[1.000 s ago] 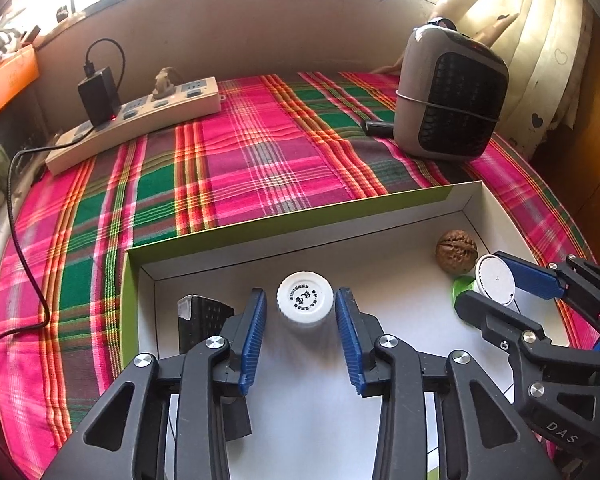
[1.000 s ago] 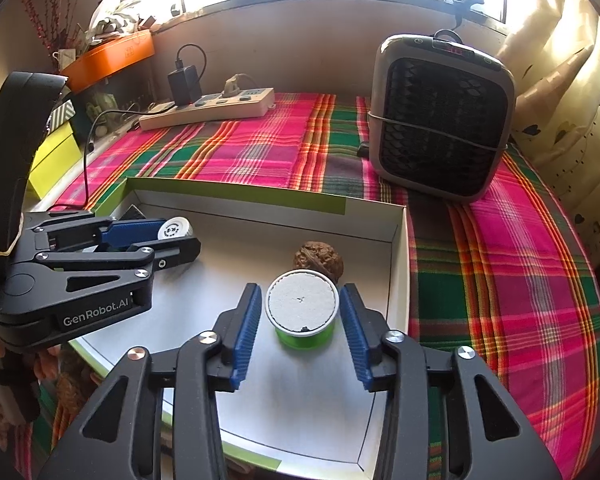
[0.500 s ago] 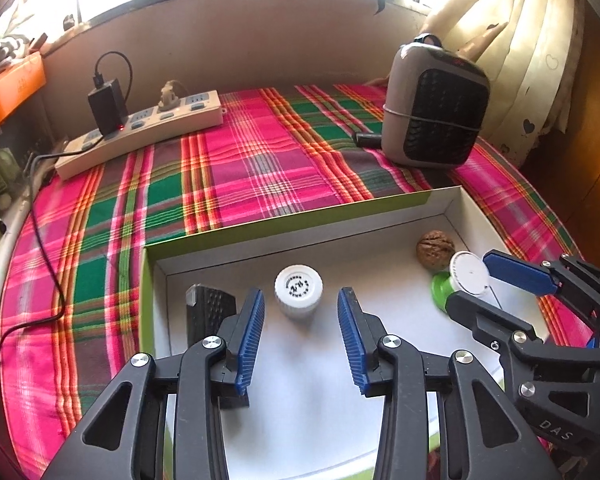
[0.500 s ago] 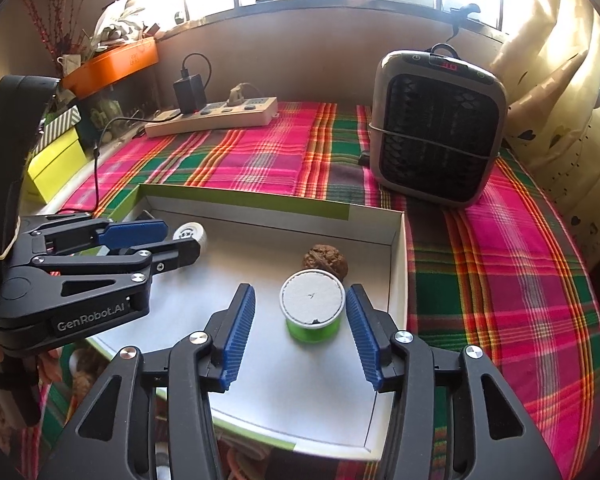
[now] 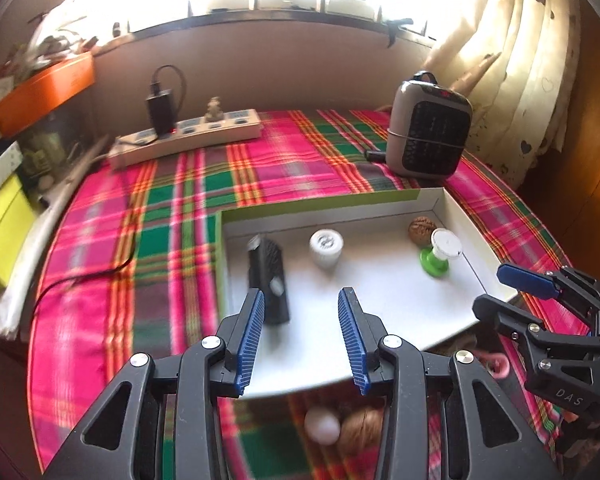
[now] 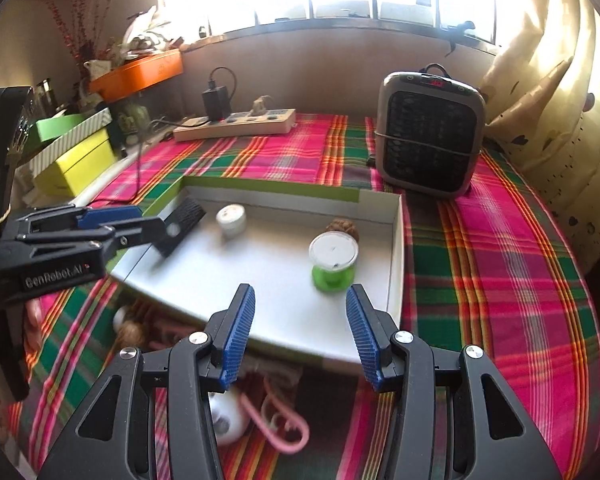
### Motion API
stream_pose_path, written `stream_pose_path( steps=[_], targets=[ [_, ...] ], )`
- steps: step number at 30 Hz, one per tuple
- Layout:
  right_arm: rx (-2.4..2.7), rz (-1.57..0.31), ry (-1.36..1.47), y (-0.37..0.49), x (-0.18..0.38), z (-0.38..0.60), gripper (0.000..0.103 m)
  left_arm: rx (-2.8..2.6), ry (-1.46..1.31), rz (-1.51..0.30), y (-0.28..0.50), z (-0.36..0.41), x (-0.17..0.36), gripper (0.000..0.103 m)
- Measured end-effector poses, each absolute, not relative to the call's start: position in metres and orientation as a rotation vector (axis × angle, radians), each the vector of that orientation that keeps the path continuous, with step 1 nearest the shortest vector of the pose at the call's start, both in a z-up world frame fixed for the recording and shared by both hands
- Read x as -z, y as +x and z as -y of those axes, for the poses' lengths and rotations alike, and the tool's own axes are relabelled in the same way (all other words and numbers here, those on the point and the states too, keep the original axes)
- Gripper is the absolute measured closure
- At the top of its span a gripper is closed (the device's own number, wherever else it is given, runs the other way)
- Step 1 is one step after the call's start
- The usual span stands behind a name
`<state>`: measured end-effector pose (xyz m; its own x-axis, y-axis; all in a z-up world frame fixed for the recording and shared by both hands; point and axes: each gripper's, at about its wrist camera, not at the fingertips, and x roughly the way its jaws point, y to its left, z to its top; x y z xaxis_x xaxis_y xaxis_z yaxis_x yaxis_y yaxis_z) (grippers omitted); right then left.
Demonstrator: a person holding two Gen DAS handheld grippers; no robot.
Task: Organize objects
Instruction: 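Lift both tools out of the white box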
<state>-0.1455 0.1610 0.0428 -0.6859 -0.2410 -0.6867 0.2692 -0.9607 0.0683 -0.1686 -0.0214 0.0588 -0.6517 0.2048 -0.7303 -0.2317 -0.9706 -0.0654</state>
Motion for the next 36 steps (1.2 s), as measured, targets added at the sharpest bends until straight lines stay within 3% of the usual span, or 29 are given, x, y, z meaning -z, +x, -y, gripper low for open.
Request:
stream_pose_path(
  steps=[15, 25, 36],
  targets=[
    [2.549, -0.161, 1.02, -0.086, -0.032, -0.137, 0.054, -2.644, -1.204, 0.111, -0.099, 0.046, -0.036, 0.065],
    [2.514, -0.107, 1.071, -0.086, -0.019, -0.129, 0.054, -2.59, -1.21, 0.136, -0.088, 0.054, -0.025, 0.065],
    [2.515, -0.183, 1.13, -0.094, -0.012, -0.117, 0.054, -2.534, -1.198, 0.166, -0.087, 0.054, -0.024, 0.065]
  ],
)
